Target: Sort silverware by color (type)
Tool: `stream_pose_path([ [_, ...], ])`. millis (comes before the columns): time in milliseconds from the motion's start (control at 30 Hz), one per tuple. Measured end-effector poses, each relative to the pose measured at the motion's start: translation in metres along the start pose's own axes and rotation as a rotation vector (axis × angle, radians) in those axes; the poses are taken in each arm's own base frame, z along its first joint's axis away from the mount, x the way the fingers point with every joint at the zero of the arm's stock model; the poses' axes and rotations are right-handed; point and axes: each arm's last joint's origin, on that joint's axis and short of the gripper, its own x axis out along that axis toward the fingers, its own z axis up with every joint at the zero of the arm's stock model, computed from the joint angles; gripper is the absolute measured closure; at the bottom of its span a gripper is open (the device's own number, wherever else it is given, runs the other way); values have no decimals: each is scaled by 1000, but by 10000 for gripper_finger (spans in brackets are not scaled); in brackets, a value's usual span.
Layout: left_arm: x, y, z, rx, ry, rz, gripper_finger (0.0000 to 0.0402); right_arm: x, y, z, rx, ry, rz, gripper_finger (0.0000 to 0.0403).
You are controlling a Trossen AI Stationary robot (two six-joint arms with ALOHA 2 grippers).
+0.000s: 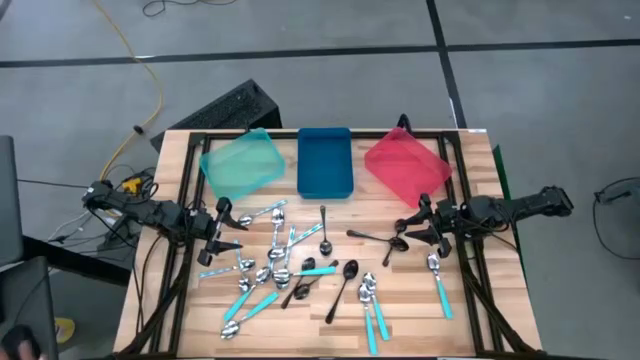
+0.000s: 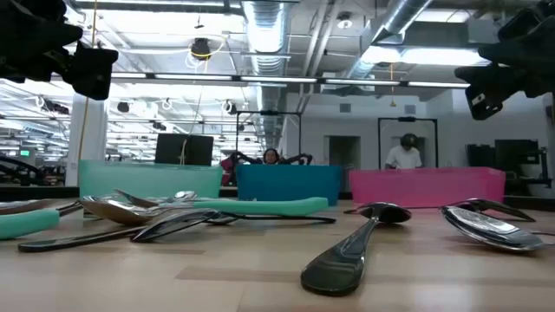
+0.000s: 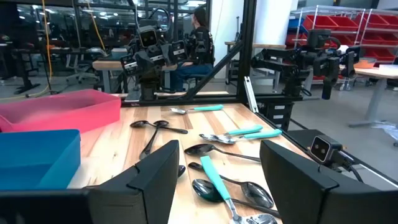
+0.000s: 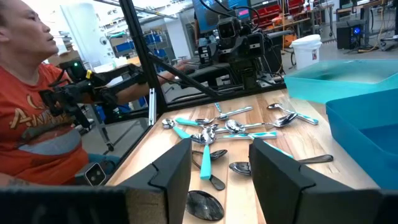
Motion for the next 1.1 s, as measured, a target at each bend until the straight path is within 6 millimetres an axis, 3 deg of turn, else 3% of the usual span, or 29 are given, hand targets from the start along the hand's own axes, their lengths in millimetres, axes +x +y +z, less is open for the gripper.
stream_pose_path([
  [967,0,0,0,10,0,1,189,0,0,0,-6,-2,-5,218],
  [1100,0,0,0,36,-1,6,189,0,0,8,-1,-77,-4,218],
])
